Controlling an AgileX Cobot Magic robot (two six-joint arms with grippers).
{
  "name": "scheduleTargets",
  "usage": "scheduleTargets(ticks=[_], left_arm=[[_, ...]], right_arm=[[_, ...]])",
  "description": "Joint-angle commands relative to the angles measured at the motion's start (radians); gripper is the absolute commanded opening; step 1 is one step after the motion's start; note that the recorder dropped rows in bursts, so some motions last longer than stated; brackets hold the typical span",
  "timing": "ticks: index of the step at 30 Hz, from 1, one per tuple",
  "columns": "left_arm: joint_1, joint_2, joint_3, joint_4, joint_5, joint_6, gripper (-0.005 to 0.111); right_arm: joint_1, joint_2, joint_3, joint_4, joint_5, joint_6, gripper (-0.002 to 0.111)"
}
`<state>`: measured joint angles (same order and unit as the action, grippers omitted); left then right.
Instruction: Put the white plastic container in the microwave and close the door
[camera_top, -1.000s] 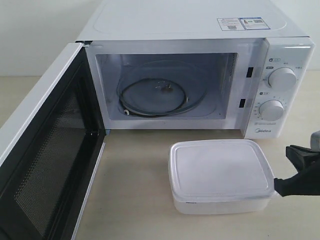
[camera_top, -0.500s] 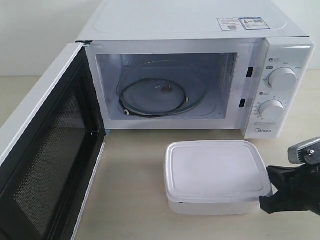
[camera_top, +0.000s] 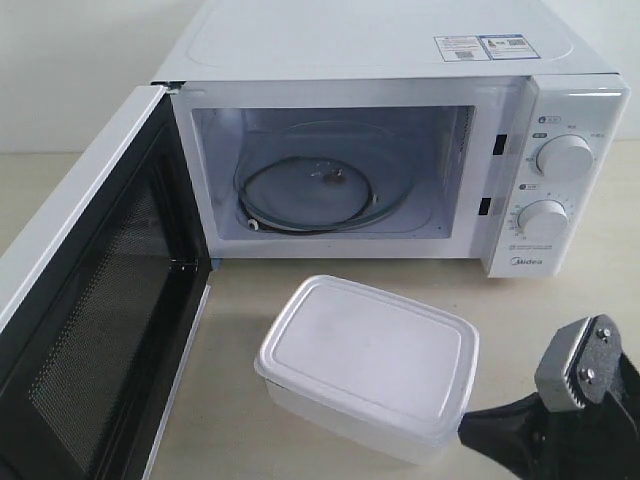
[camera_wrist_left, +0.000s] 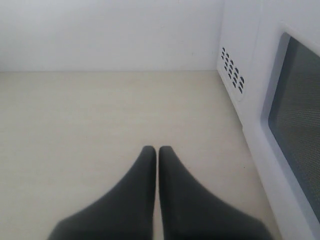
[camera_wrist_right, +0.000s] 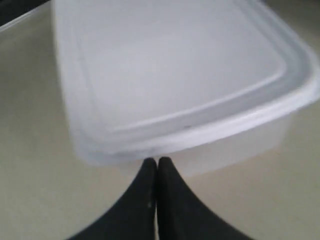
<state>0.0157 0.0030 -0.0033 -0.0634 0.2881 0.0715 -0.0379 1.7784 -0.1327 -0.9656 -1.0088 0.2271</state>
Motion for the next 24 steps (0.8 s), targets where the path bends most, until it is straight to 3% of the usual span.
scheduleTargets(ticks=[1, 11, 14, 19, 24], left_arm=[[0.003, -0.003, 0.003, -0.003, 0.0, 0.005, 0.004], [0.003, -0.003, 0.003, -0.003, 0.0, 0.005, 0.004], [0.003, -0.003, 0.003, -0.003, 0.0, 0.005, 0.004], [0.003, -0.003, 0.003, -0.003, 0.0, 0.005, 0.004], [0.003, -0.003, 0.003, -0.003, 0.0, 0.005, 0.004]], right_arm=[[0.0, -0.001, 0.003, -0.062, -0.005, 0.013, 0.0], [0.0, -0.001, -0.003, 0.63, -0.069, -0.203, 0.0], [0.0, -0.001, -0.057, 0.582, -0.067, -0.179, 0.0], [0.0, -0.001, -0.229, 0.312, 0.135, 0.038, 0.0], [0.0, -0.001, -0.298, 0.252, 0.159, 0.079, 0.0]])
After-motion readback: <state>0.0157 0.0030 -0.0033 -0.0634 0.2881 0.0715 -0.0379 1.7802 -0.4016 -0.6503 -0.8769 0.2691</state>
